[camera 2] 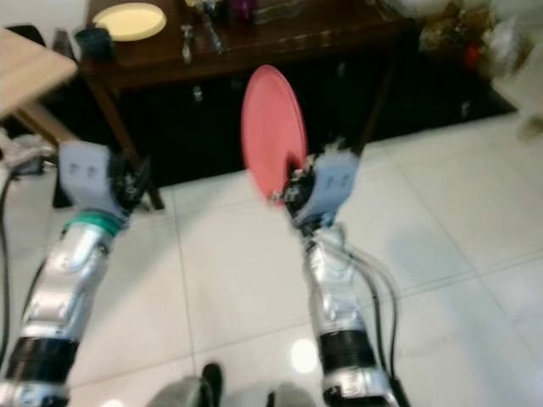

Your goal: Setting the table

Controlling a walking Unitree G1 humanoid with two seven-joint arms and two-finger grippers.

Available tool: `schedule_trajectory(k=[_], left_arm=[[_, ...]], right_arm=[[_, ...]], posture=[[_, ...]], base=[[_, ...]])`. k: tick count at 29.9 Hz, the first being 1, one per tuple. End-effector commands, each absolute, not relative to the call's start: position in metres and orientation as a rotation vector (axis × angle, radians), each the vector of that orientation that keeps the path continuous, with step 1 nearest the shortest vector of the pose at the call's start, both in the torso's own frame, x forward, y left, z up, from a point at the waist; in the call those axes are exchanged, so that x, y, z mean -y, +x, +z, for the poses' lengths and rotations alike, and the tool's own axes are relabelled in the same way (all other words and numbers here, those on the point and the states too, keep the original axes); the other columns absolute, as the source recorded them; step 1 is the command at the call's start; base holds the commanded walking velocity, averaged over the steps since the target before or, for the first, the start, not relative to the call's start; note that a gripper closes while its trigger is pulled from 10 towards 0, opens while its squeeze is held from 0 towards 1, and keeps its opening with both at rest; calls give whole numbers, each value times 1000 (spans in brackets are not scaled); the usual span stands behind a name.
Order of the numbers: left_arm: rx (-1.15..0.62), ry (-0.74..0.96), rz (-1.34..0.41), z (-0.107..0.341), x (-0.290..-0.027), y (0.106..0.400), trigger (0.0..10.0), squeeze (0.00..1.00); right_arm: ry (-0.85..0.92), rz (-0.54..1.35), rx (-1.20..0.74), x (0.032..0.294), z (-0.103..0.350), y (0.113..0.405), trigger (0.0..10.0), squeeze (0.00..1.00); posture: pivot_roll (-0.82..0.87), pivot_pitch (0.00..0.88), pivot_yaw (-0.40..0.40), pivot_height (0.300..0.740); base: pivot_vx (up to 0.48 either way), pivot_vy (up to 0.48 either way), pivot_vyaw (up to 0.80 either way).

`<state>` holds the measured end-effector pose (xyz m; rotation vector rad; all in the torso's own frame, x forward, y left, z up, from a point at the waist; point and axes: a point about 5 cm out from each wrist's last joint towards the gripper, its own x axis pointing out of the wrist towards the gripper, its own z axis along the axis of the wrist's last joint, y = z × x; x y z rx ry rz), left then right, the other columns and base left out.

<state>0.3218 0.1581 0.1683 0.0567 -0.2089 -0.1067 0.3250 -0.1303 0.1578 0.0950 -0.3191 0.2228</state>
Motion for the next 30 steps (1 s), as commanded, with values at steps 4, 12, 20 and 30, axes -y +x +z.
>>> schedule_trajectory(k=[4, 12, 20, 30], left_arm=[[184, 78, -99, 165, -158, 322, 10000, 0], [197, 96, -79, 167, -159, 323, 10000, 0], [202, 106, -52, 167, -162, 324, 10000, 0], [207, 108, -50, 168, -160, 323, 10000, 0]], right_arm=[[113, 205, 326, 133, 159, 324, 10000, 0], [107, 206, 325, 132, 158, 324, 10000, 0], [100, 209, 323, 131, 158, 324, 10000, 0], [75, 228, 336, 127, 160, 324, 10000, 0]], posture=[[-34, 51, 75, 740], [-35, 52, 76, 740], [-35, 55, 78, 740], [-32, 63, 77, 740]], base=[[0, 0, 0], [49, 0, 0], [469, 0, 0], [442, 0, 622]])
